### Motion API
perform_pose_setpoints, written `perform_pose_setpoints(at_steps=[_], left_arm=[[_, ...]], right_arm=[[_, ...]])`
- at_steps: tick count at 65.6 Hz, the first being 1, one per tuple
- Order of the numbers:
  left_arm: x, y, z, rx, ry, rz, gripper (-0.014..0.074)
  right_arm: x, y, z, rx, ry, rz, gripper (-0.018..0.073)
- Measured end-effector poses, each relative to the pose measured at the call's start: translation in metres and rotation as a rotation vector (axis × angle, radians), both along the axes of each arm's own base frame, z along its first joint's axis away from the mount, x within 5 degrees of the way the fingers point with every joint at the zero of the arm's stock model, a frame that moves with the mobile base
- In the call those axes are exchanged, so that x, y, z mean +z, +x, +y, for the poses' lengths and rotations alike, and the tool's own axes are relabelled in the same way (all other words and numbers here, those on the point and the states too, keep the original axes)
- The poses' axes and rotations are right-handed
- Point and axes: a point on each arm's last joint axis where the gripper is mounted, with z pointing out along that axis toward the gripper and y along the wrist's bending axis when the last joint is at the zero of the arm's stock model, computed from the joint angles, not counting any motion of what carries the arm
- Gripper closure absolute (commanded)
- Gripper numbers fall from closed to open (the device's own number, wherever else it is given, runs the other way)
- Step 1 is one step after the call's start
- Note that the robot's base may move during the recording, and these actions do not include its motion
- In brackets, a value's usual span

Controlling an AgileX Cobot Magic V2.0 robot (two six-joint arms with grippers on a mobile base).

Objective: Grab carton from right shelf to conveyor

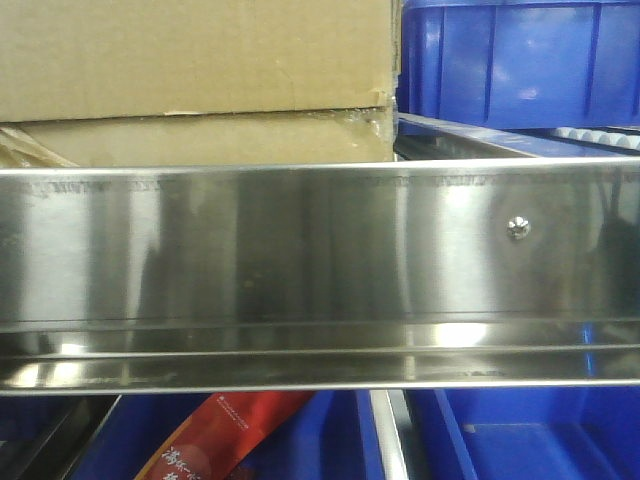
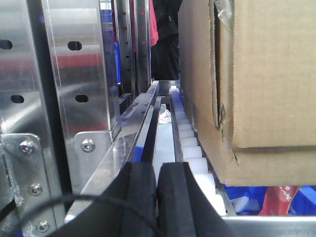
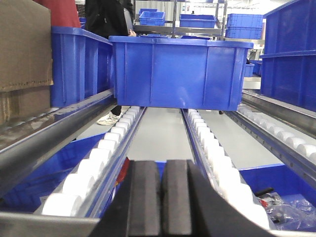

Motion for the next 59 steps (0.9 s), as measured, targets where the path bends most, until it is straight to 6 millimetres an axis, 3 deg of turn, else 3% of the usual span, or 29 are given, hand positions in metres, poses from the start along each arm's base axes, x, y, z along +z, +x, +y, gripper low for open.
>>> perform_pose_setpoints(at_steps=[24, 45, 51, 59], left_arm=[[0.001, 0.000, 0.000, 0.000, 0.004, -0.013, 0.0582], [0.015, -0.002, 0.000, -0.005, 0.007, -0.168, 0.0582], [0.020, -0.003, 0.000, -0.004, 0.001, -0.174, 0.0582], [0.055, -0.012, -0.001, -0.004, -0.001, -0.190, 0.0582]], right_arm=[[0.002, 0.000, 0.000, -0.002, 0.002, -0.024, 0.0634], [0.009, -0.001, -0.001, -0.008, 0.009, -0.089, 0.0634], [0.024, -0.004, -0.001, -0.003, 0.009, -0.100, 0.0634], [0.063, -0.016, -0.001, 0.008, 0.010, -0.124, 0.0634]])
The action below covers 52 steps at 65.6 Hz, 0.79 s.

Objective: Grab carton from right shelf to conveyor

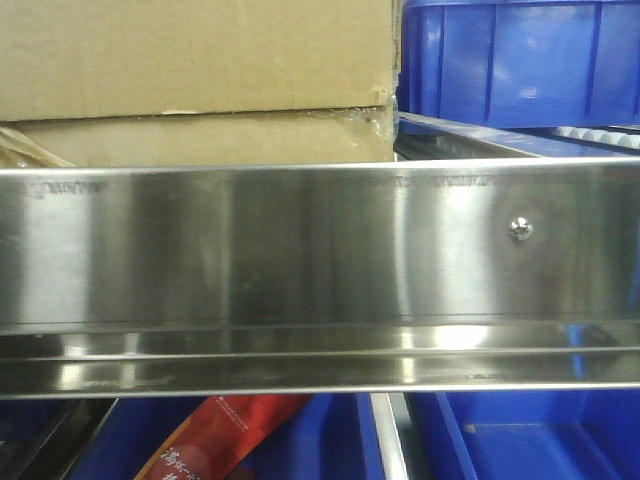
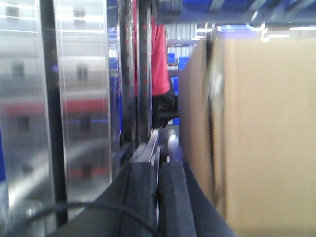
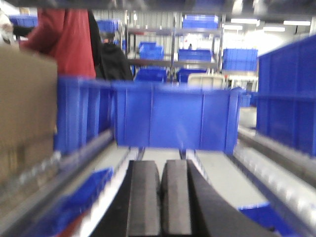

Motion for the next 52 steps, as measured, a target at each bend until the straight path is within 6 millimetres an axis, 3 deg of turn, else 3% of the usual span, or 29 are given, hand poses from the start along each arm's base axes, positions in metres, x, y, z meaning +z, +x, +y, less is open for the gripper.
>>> perform_pose_setpoints(at_steps=[8, 17, 29, 33, 40, 52], left_arm=[[0.046, -0.012, -0.001, 0.001, -0.005, 0.041, 0.0552], [0.096, -0.015, -0.001, 0.002, -0.011, 0.099, 0.0391], [0.138, 0.003, 0.000, -0.007, -0.017, 0.164, 0.0119], [0.144, 0.009, 0.000, -0.024, -0.016, 0.173, 0.0062], [0.155, 0.011, -0.003, -0.065, -0.014, 0.190, 0.0061], [0.180, 0.015, -0.008, -0.155, 0.085, 0.218, 0.0060]], right_arm=[[0.034, -0.009, 0.000, 0.011, -0.005, 0.017, 0.0582], [0.065, -0.009, 0.001, 0.025, 0.009, 0.037, 0.0324], [0.086, 0.005, 0.003, 0.028, 0.012, 0.073, -0.0008], [0.085, 0.012, 0.003, 0.028, 0.012, 0.100, -0.0005], [0.090, 0.017, 0.004, 0.028, 0.011, 0.109, 0.0001], [0.119, 0.019, 0.009, 0.103, 0.075, 0.088, 0.0001]])
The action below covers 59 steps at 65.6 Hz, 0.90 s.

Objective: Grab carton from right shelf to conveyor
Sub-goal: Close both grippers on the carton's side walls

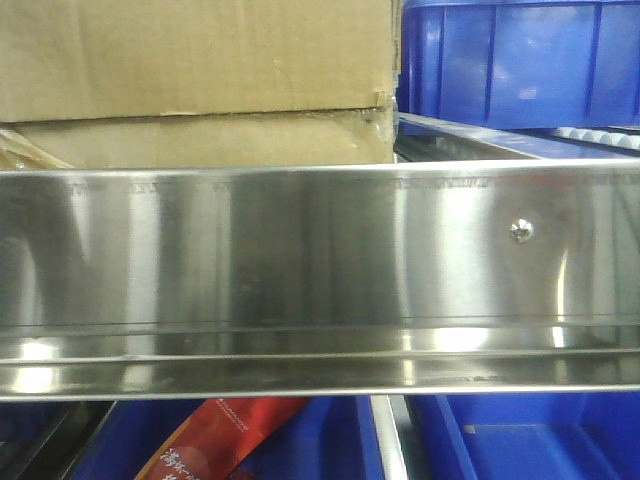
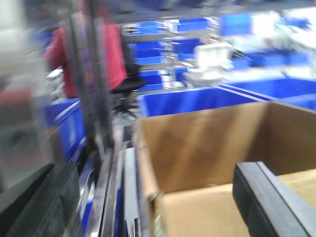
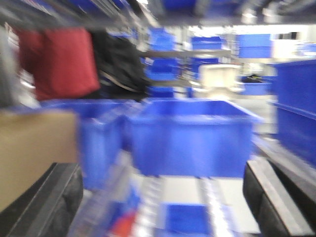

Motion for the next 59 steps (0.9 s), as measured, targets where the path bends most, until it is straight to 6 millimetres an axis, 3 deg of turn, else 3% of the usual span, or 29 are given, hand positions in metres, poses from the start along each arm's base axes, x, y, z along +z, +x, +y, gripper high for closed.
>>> perform_pose_setpoints(at_steps=[15, 29, 44, 50, 59], left_arm=[[0.015, 0.037, -0.018, -0.155, 0.041, 0.122, 0.0060], [0.026, 0.078, -0.036, -0.213, 0.050, 0.270, 0.0060], [0.055, 0.111, -0.033, -0.085, -0.027, 0.369, 0.0060], [0.060, 0.125, -0.027, 0.005, -0.047, 0.421, 0.0060], [0.058, 0.145, -0.016, 0.111, -0.090, 0.527, 0.0060]], right_arm=[[0.040, 0.029, 0.025, 0.223, 0.030, 0.067, 0.0087], [0.075, 0.071, 0.077, 0.460, -0.061, 0.128, 0.0104], [0.097, 0.127, 0.133, 0.575, -0.174, 0.361, 0.0104], [0.112, 0.146, 0.146, 0.576, -0.192, 0.434, 0.0104], [0.117, 0.173, 0.158, 0.496, -0.239, 0.587, 0.0104]])
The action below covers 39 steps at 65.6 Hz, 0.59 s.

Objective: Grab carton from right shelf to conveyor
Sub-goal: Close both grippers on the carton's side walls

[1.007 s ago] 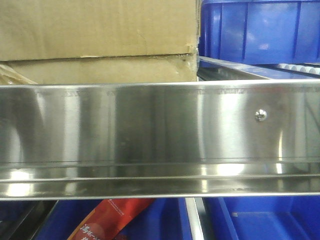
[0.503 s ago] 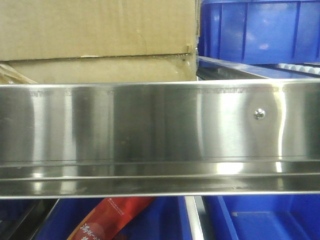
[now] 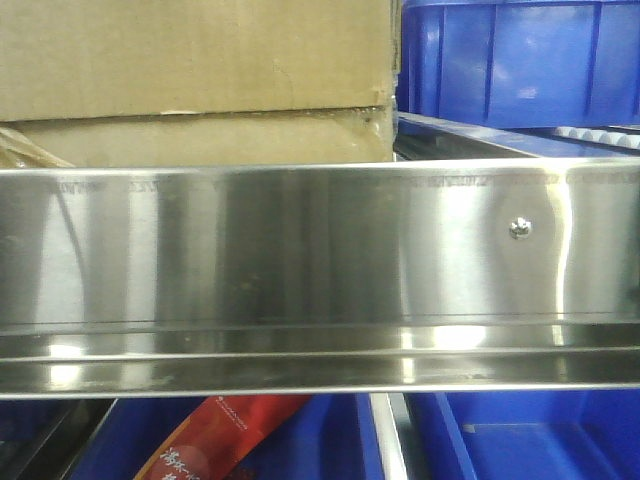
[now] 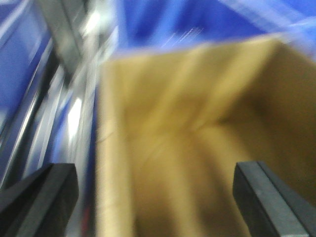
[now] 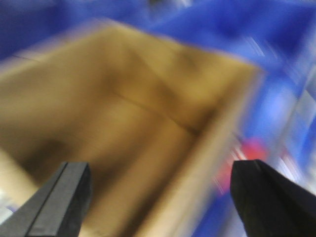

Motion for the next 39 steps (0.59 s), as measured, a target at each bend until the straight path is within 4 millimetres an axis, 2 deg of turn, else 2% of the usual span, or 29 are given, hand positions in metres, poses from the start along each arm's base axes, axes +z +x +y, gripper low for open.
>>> perform_pose_setpoints(at_steps=[11, 20, 39], left_arm=[[-0.008, 0.024, 0.010, 0.079, -0.018, 0.126, 0.0060], [-0.010, 0.045, 0.014, 0.099, -0.020, 0.171, 0.0060], [-0.032, 0.083, 0.014, 0.093, 0.005, 0.262, 0.0060]], right_arm=[[0.001, 0.025, 0.020, -0.057, -0.060, 0.060, 0.0104], [-0.008, 0.041, 0.040, -0.103, -0.077, 0.073, 0.0104], [-0.033, 0.068, 0.046, -0.184, -0.115, 0.131, 0.0104]])
